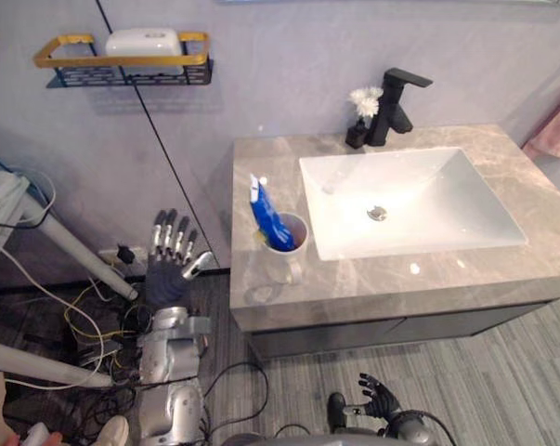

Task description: Organize washtable

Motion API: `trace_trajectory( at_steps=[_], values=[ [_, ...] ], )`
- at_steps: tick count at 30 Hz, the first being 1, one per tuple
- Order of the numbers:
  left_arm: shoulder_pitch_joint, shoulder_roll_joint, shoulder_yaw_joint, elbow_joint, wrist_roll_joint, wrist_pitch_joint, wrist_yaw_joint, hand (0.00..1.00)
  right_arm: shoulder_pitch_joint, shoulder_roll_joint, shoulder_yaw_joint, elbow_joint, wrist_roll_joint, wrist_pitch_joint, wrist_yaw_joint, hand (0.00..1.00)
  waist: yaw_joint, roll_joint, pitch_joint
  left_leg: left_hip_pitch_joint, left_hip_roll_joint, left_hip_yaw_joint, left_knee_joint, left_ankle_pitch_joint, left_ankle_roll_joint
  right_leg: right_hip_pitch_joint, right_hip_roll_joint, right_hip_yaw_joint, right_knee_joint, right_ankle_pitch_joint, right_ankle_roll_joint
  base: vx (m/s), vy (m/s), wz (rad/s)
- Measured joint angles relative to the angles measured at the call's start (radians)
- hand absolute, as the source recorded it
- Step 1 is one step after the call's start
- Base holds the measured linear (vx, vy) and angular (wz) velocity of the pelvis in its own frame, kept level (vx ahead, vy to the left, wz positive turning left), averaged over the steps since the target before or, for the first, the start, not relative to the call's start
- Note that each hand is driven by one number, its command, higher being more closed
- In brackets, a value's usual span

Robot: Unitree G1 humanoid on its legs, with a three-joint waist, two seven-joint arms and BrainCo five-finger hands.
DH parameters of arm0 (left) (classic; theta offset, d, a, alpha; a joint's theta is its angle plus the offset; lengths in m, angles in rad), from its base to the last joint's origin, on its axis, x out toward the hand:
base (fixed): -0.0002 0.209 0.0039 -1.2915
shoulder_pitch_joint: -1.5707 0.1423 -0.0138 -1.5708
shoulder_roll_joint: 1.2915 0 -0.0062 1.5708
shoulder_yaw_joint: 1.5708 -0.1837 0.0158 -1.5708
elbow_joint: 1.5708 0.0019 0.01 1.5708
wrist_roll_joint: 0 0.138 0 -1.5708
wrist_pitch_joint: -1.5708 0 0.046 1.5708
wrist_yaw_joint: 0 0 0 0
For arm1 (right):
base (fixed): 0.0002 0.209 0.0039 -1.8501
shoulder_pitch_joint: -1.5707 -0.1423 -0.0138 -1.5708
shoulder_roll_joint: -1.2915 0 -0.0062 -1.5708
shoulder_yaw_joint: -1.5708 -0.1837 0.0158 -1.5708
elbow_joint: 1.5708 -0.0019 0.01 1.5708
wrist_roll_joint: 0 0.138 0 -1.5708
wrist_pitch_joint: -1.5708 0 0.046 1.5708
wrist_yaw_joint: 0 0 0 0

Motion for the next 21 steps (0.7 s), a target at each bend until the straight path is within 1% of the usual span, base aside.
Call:
trace_trajectory(
  at_steps=[2,5,13,14,16,21],
  values=[
    [0.004,0.003,-0.022,0.025,-0.008,0.009,-0.007,0.00,-0.002,-0.003,0.000,0.000,0.000,0.000,0.000,0.00,-0.001,0.003,0.001,0.000,0.000,0.000,-0.001,0.000,0.000,0.000,0.000,-0.001,-0.003,0.000,0.000,0.00,0.000,0.00],
    [0.005,0.014,-0.043,0.054,-0.008,0.011,-0.018,0.00,-0.004,-0.007,0.000,0.000,0.000,0.000,0.000,0.00,-0.001,0.008,-0.001,0.000,0.000,-0.005,-0.003,0.000,0.000,0.005,0.000,-0.005,-0.013,0.002,0.001,0.00,0.000,0.00],
    [0.012,0.033,-0.058,0.073,-0.008,0.011,-0.023,0.00,-0.013,-0.012,0.001,0.000,0.001,0.000,0.000,0.00,-0.002,0.012,-0.002,0.004,0.000,-0.018,-0.003,0.000,0.000,0.020,-0.001,-0.022,-0.023,0.005,0.001,0.00,-0.011,0.04],
    [0.012,0.038,-0.068,0.081,-0.009,0.011,-0.023,1.00,-0.014,-0.012,0.001,0.000,0.001,0.000,0.000,0.00,-0.002,0.012,-0.002,0.005,0.000,-0.018,-0.003,0.000,0.000,0.021,-0.001,-0.022,-0.023,0.005,0.001,-0.03,-0.008,0.02],
    [0.021,0.055,-0.080,0.098,-0.009,0.012,-0.024,1.00,-0.024,-0.012,0.005,0.000,0.001,0.000,0.000,0.00,-0.002,0.012,-0.002,0.005,0.000,-0.019,-0.003,0.000,0.000,0.022,-0.002,-0.023,-0.023,0.005,0.001,-0.02,-0.004,0.01],
    [0.026,0.056,-0.091,0.099,-0.012,0.012,-0.045,1.00,-0.029,-0.014,0.007,0.002,0.002,-0.001,0.000,0.00,-0.003,0.015,-0.003,0.005,0.001,-0.020,-0.003,0.000,-0.001,0.022,-0.002,-0.024,-0.023,0.005,0.001,-0.01,-0.006,0.00]
  ],
)
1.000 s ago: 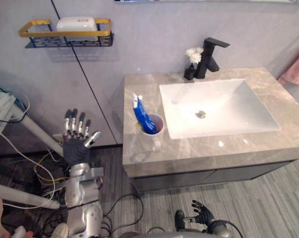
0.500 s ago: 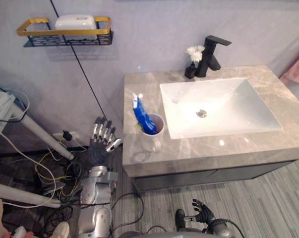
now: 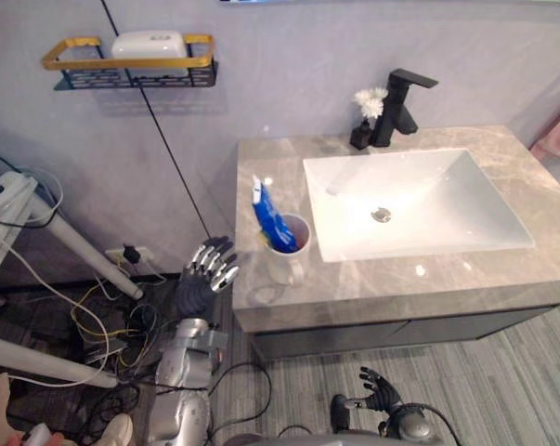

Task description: Organize washtable

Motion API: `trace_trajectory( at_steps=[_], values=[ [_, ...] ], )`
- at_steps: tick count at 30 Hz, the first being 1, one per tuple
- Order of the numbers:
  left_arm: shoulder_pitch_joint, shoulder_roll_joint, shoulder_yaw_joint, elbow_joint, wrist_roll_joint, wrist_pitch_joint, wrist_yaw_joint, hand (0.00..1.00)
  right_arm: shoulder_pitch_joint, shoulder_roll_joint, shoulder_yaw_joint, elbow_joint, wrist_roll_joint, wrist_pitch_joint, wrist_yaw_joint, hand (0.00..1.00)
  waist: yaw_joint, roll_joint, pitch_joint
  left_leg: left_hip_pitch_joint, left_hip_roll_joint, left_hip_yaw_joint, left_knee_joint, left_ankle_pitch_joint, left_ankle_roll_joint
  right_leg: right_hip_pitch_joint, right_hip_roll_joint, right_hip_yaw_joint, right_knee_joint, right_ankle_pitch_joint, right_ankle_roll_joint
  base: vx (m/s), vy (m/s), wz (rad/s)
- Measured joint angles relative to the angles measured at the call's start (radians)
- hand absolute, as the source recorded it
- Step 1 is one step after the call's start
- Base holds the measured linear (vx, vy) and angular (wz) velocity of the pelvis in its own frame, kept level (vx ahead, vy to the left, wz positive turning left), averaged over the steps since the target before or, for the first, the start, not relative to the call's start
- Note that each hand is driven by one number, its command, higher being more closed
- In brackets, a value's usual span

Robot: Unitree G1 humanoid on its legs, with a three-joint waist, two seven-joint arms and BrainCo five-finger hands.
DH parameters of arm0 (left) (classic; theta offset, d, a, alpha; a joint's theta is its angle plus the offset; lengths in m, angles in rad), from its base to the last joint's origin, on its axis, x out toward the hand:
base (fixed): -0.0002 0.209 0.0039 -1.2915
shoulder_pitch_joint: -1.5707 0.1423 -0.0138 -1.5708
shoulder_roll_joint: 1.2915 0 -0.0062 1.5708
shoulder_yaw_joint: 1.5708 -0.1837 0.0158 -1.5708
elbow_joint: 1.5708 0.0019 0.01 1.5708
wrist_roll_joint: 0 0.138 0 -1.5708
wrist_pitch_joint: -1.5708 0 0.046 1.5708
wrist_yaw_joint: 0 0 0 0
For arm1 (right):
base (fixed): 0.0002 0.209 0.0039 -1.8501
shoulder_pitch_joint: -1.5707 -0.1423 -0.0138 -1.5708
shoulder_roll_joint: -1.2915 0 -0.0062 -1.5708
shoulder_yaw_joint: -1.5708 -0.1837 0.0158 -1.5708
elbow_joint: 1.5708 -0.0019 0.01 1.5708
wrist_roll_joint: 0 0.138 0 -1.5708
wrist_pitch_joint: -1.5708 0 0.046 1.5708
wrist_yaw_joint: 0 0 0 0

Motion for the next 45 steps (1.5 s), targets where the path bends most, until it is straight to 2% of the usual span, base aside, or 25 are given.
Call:
trace_trajectory(
  at_steps=[10,21,28,31,45],
  values=[
    [-0.001,0.034,-0.062,0.036,-0.020,-0.001,-0.023,1.00,-0.009,-0.014,0.008,0.014,0.000,-0.001,0.000,0.00,-0.002,0.002,-0.001,0.002,0.000,0.001,-0.001,0.000,0.000,0.000,0.000,0.001,0.000,0.000,0.000,0.00,0.000,0.00],
    [0.000,0.052,-0.079,0.036,-0.162,-0.005,-0.088,1.00,-0.014,-0.028,0.042,0.015,0.000,-0.006,0.000,0.00,-0.002,0.008,0.001,0.005,0.000,0.004,-0.003,0.000,0.000,0.000,0.001,0.005,0.000,0.000,0.000,0.00,0.000,0.00],
    [0.000,0.109,-0.158,0.036,-0.162,-0.013,-0.136,1.00,-0.030,-0.038,0.081,0.024,-0.001,-0.009,0.002,0.00,-0.004,0.010,0.002,0.022,0.000,0.028,-0.017,-0.001,-0.001,-0.002,0.013,0.029,-0.001,0.002,0.001,0.00,-0.002,-0.10],
    [-0.002,0.131,-0.182,0.037,-0.173,-0.014,-0.166,1.00,-0.040,-0.037,0.082,0.026,-0.001,-0.014,0.003,0.00,-0.026,0.012,0.003,0.028,-0.001,0.030,-0.018,-0.001,-0.001,-0.003,0.014,0.030,-0.001,0.002,0.001,0.00,-0.009,-0.04],
    [-0.004,0.196,-0.270,0.075,-0.205,-0.011,-0.234,1.00,-0.054,-0.056,0.132,0.026,-0.001,-0.024,0.007,0.00,-0.030,0.016,0.005,0.028,-0.001,0.059,-0.018,-0.001,-0.001,-0.017,0.021,0.061,-0.001,0.011,-0.001,-0.03,-0.010,-0.06]
  ],
)
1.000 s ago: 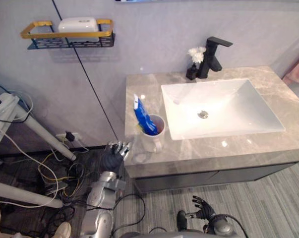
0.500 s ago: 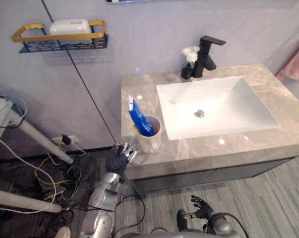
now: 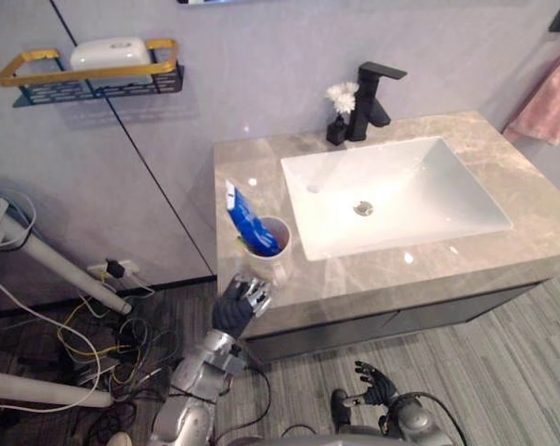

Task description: Organize washtable

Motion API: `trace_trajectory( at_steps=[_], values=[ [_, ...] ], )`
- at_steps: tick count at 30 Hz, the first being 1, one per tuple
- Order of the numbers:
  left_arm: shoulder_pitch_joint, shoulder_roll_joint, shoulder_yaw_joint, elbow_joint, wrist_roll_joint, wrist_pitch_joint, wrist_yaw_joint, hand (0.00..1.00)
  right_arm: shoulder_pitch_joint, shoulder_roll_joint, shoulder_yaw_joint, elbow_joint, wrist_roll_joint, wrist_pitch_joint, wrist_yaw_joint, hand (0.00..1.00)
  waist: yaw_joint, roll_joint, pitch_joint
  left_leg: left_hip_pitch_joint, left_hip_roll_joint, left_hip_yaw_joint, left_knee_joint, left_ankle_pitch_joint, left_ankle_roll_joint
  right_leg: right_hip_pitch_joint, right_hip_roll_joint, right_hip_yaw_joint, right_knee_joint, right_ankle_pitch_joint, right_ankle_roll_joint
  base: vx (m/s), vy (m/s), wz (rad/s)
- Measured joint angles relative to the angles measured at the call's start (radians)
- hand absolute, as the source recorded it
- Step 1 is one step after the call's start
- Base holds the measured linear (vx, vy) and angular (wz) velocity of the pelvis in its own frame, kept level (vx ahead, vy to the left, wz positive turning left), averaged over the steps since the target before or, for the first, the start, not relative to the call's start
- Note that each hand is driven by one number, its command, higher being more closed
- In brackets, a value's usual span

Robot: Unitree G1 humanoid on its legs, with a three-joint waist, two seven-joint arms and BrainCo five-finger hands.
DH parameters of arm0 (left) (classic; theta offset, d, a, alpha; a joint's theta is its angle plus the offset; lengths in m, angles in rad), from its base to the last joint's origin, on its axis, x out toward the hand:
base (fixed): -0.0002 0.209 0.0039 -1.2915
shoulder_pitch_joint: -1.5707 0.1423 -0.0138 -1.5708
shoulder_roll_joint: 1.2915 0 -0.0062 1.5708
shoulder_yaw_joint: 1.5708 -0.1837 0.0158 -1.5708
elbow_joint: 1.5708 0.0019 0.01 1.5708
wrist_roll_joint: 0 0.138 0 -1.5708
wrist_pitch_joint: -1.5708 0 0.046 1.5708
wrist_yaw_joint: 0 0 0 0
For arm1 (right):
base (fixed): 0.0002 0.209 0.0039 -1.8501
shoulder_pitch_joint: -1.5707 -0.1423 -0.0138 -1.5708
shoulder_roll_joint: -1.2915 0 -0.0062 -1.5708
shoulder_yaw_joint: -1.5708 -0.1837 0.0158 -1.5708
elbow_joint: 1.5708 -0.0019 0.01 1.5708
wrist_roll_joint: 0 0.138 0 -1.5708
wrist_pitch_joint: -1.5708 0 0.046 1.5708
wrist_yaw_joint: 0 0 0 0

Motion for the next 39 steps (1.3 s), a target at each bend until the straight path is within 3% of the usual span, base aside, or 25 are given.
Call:
trace_trajectory(
  at_steps=[7,16,39],
  values=[
    [0.000,0.027,-0.032,0.004,-0.018,0.002,-0.025,1.00,0.000,-0.002,0.024,0.000,0.000,0.000,0.015,0.00,-0.001,0.003,-0.002,0.001,0.000,0.006,0.000,0.000,0.000,-0.002,0.001,0.006,0.000,0.004,-0.001,-0.03,-0.010,-0.03],
    [0.000,0.128,-0.120,0.038,-0.041,0.035,-0.087,1.00,-0.037,-0.020,0.070,0.003,-0.001,-0.001,0.019,0.00,-0.025,0.009,-0.001,0.004,0.001,0.020,0.001,-0.003,-0.004,-0.006,0.008,0.025,0.000,0.008,0.000,-0.03,-0.011,-0.06],
    [-0.060,0.117,-0.190,0.040,0.026,0.028,-0.025,1.00,-0.038,-0.023,0.104,0.008,0.000,-0.001,0.016,0.00,-0.025,0.013,-0.004,0.003,0.000,0.019,0.001,-0.003,-0.004,-0.008,0.007,0.023,0.000,0.009,0.000,0.00,0.000,0.00]
  ],
)
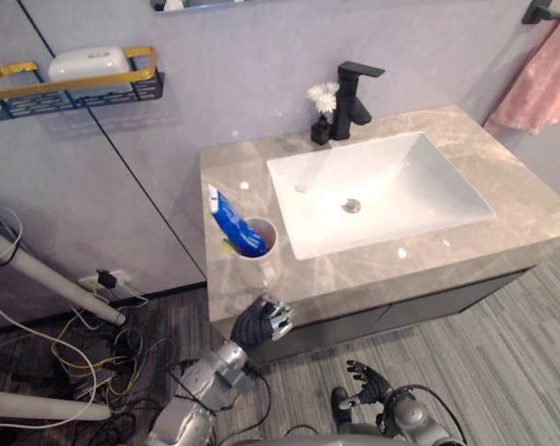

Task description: Organize washtable

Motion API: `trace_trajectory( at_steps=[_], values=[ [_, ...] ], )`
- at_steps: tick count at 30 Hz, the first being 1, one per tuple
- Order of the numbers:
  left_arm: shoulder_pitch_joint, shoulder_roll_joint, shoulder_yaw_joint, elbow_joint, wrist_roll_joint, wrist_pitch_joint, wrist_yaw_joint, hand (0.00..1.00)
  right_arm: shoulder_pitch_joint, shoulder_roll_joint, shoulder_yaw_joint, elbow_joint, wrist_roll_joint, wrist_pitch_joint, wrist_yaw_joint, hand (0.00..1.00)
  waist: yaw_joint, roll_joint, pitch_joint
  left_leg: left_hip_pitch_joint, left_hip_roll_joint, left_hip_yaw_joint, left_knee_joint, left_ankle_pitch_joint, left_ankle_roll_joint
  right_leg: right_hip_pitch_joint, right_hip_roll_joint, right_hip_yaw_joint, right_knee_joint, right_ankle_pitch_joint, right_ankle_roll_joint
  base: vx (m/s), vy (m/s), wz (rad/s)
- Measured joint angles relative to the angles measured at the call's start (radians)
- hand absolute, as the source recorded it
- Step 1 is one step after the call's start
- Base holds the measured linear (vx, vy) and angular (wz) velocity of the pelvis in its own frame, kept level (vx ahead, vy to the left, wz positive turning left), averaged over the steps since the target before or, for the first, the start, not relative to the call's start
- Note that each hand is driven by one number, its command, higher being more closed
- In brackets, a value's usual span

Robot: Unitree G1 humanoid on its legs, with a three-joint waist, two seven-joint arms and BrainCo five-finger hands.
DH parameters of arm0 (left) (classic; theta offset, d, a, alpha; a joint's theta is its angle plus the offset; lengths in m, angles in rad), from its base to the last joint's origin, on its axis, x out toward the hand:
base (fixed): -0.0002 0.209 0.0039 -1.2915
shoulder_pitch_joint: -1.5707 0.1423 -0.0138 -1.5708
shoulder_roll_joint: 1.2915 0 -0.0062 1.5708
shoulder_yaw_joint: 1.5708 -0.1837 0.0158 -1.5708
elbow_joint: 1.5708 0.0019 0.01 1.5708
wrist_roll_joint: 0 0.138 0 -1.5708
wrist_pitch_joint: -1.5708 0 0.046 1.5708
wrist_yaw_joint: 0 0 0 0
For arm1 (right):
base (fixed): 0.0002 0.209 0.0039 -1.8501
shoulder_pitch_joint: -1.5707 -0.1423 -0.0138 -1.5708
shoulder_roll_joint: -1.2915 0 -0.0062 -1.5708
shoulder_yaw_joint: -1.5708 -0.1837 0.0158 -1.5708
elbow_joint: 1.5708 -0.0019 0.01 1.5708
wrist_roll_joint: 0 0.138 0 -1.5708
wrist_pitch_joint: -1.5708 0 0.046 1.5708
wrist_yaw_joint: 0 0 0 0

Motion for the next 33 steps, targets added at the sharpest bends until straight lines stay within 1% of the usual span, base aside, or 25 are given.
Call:
trace_trajectory(
  at_steps=[5,7,8,11,17,26,29,33],
  values=[
    [-0.072,0.003,-0.107,-0.002,-0.006,0.002,-0.023,1.00,-0.001,0.004,0.004,0.000,-0.001,0.000,0.001,0.00,-0.003,0.000,0.000,0.000,0.000,0.001,-0.001,0.000,0.000,-0.001,0.001,0.001,0.000,0.000,0.000,0.00,0.000,0.00],
    [-0.106,0.004,-0.149,-0.002,-0.013,0.003,-0.025,1.00,-0.004,0.002,0.029,0.001,-0.001,0.000,0.000,0.00,-0.006,0.000,0.000,0.000,0.000,0.002,-0.001,0.000,0.000,-0.001,0.001,0.001,0.000,0.000,0.000,0.00,0.000,0.00],
    [-0.112,0.004,-0.157,-0.002,-0.013,0.004,-0.025,1.00,-0.006,0.002,0.036,0.001,-0.001,0.001,0.000,0.00,-0.007,0.000,0.000,0.000,0.000,0.002,-0.001,0.000,0.000,-0.001,0.001,0.002,0.000,0.000,0.000,0.00,0.000,0.00],
    [-0.136,0.008,-0.189,-0.002,-0.013,0.004,-0.025,1.00,-0.022,0.003,0.070,0.002,-0.001,0.001,0.000,0.00,-0.025,0.000,0.000,0.000,0.000,0.003,-0.001,0.000,0.000,-0.001,0.001,0.003,0.000,0.001,0.000,0.00,0.000,0.00],
    [-0.166,0.006,-0.236,-0.002,-0.013,0.005,-0.025,1.00,-0.027,0.004,0.077,0.002,-0.001,0.001,-0.002,0.00,-0.025,0.001,0.000,0.001,-0.001,0.017,-0.001,0.000,0.000,-0.005,0.002,0.015,0.000,0.004,0.001,0.00,0.000,-0.06],
    [-0.176,0.002,-0.226,-0.002,-0.012,0.004,-0.022,1.00,-0.027,0.004,0.078,0.002,-0.001,0.001,-0.002,0.00,-0.025,0.001,-0.001,0.002,-0.001,0.021,0.000,0.000,0.000,-0.006,0.002,0.020,-0.004,0.007,0.000,-0.01,-0.003,-0.01],
    [-0.174,0.000,-0.195,-0.002,-0.012,0.004,-0.021,1.00,-0.027,0.004,0.077,0.002,-0.001,0.001,-0.002,0.00,-0.025,0.001,-0.001,0.002,-0.001,0.021,0.000,0.000,0.000,-0.006,0.001,0.019,-0.004,0.007,0.000,0.00,0.000,0.00],
    [-0.169,0.001,-0.118,-0.002,-0.010,0.000,-0.014,1.00,-0.026,0.004,0.074,0.002,-0.001,0.001,-0.001,0.00,-0.025,0.001,-0.001,0.002,-0.001,0.021,-0.001,0.000,0.000,-0.006,0.001,0.018,-0.003,0.007,0.000,0.00,0.000,0.00]
  ],
)
